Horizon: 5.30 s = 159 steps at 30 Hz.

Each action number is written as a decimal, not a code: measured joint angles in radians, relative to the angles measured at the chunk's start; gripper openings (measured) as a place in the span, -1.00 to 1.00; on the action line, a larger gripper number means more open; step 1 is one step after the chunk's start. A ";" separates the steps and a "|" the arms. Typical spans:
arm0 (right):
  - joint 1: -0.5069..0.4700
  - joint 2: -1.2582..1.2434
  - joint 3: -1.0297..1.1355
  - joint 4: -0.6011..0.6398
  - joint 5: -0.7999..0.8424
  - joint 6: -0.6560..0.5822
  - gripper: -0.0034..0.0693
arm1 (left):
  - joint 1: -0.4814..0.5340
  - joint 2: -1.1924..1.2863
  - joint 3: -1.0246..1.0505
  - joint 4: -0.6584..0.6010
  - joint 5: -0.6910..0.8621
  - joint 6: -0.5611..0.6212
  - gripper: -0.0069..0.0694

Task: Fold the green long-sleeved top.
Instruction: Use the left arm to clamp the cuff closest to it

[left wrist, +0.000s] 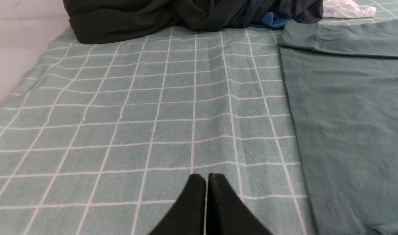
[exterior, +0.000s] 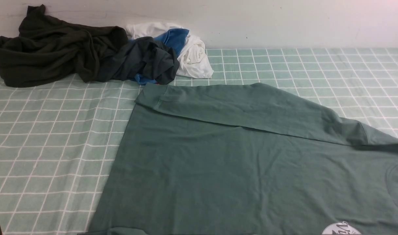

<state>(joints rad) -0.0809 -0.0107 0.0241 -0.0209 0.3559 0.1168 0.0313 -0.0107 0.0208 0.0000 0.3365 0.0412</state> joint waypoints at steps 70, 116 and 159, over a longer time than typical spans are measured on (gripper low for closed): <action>-0.001 0.000 -0.008 0.725 0.000 0.187 -0.94 | 0.000 0.000 -0.078 -0.886 -0.032 0.029 -0.83; 0.340 0.918 -0.759 0.359 0.827 -0.503 -0.94 | -0.561 1.752 -0.993 0.000 0.611 0.245 0.26; 0.340 0.918 -0.759 0.275 0.649 -0.461 -0.94 | -0.560 1.694 -0.937 0.026 0.642 0.402 0.26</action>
<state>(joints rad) 0.2595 0.9077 -0.7346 0.2536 1.0048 -0.3444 -0.5282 1.6830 -0.9163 0.0260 0.9788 0.4434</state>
